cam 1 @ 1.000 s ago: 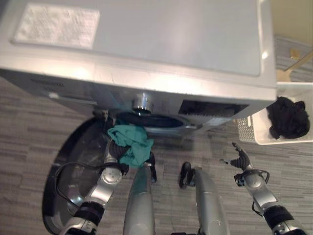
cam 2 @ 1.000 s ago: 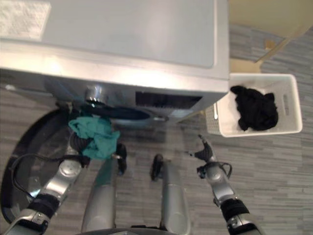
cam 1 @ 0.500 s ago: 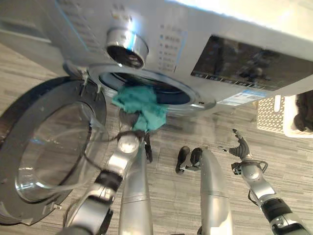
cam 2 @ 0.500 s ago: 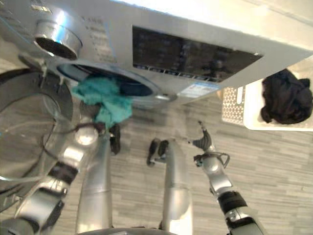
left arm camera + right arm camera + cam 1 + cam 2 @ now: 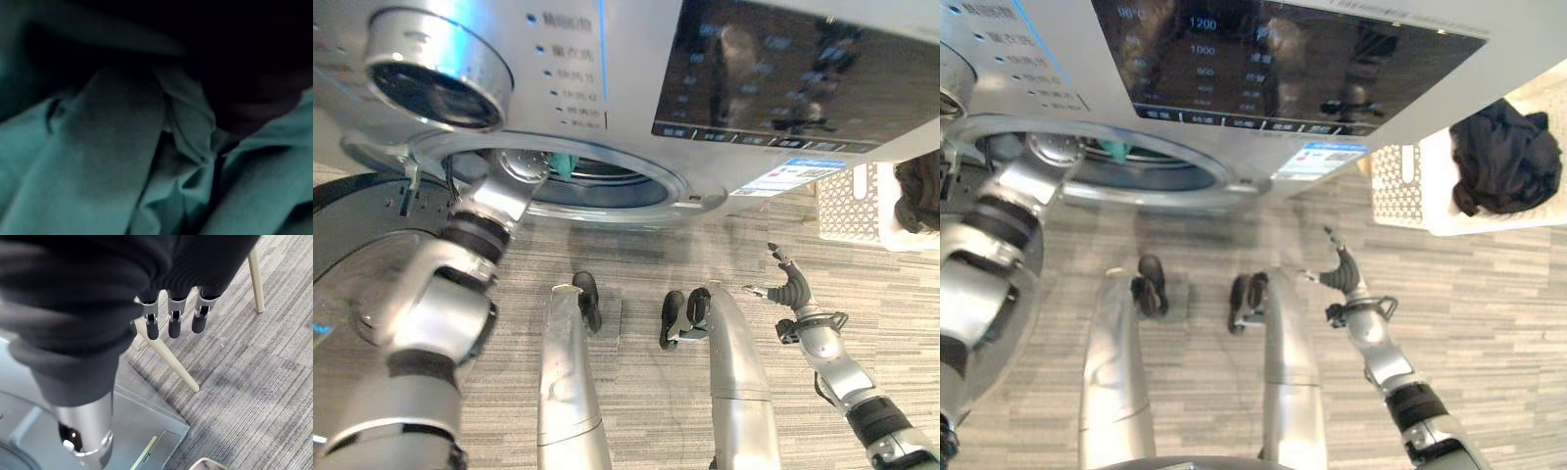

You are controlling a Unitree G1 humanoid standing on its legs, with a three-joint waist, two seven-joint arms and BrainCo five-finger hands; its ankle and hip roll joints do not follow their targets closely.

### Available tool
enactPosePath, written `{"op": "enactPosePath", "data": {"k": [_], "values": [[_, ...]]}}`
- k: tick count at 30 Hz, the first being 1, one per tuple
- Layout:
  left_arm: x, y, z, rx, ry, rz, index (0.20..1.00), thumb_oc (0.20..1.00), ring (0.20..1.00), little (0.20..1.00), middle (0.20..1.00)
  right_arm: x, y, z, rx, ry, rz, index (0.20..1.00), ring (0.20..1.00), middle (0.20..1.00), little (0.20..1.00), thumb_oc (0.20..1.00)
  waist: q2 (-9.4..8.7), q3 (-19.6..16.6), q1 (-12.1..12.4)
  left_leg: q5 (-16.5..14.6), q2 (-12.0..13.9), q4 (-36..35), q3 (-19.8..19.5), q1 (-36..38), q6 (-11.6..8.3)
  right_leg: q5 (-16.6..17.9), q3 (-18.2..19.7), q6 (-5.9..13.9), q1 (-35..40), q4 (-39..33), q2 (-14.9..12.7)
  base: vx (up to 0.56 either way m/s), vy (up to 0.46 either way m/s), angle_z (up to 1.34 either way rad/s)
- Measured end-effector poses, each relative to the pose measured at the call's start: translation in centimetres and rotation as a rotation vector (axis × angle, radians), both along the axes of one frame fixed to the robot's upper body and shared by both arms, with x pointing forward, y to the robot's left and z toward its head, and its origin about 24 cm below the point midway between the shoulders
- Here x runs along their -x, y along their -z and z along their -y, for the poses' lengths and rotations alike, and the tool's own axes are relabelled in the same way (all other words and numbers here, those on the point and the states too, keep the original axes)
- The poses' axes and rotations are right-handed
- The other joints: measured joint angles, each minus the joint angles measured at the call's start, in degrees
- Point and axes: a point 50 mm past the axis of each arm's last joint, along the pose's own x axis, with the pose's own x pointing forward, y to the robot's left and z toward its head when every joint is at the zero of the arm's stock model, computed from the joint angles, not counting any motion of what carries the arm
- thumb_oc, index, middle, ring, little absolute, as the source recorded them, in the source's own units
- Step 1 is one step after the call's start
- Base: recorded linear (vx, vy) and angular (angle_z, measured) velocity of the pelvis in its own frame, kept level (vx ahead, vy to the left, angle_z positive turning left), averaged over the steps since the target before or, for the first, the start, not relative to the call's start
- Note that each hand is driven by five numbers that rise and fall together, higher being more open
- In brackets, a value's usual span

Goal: Grab the laundry basket,head to the washer,open it,put in the laundry and shut it.

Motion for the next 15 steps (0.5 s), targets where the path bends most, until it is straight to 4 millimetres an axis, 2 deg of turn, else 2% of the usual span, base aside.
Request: {"op": "enactPosePath", "data": {"k": [2,3,5,9,15], "values": [[0.0,-0.9,0.1,-0.177,-0.061,0.006,1.000,1.000,1.000,1.000,1.000,0.2,-0.1,0.7,0.003,0.006,-0.001,1.000,1.000,1.000,1.000,1.000,0.30,0.0,0.4,0.1,-0.1,0.1,0.1,-0.7,0.11,0.0,0.1,0.01,-0.7,0.1,-0.2,-0.01,0.004,0.04],[-0.5,-1.0,0.1,-0.363,-0.134,-0.042,1.000,1.000,1.000,1.000,1.000,0.2,-0.1,0.7,-0.011,-0.002,-0.003,1.000,1.000,1.000,1.000,1.000,0.30,0.0,0.4,0.1,-0.5,0.1,0.1,-0.9,0.17,0.0,0.1,0.00,-0.8,0.2,-0.2,-0.01,0.004,0.03],[-0.8,-0.3,0.1,-0.457,-0.159,-0.115,1.000,1.000,1.000,1.000,1.000,0.2,-0.3,0.6,-0.021,-0.014,0.005,1.000,1.000,1.000,1.000,1.000,0.31,0.0,0.4,0.1,-0.6,0.0,0.0,-0.9,0.13,0.0,0.2,-0.06,-0.9,0.2,-0.3,0.00,0.011,0.02],[-1.1,0.4,0.4,-0.530,-0.149,-0.216,1.000,1.000,1.000,1.000,1.000,0.1,-1.0,0.7,-0.027,-0.031,0.025,1.000,1.000,1.000,1.000,1.000,0.31,0.0,0.5,0.0,-0.5,-0.2,0.2,-0.7,0.03,-0.1,0.5,-0.09,-1.0,0.1,-0.2,0.00,0.016,0.00],[-1.2,0.5,0.7,-0.481,-0.115,-0.228,1.000,1.000,1.000,1.000,1.000,0.5,-0.7,1.2,-0.006,-0.036,-0.001,1.000,1.000,1.000,1.000,1.000,0.31,0.0,1.6,0.1,-0.5,-1.1,0.8,0.0,0.01,0.0,1.1,-0.08,-1.0,-0.3,-0.2,0.00,0.000,0.00]]}}
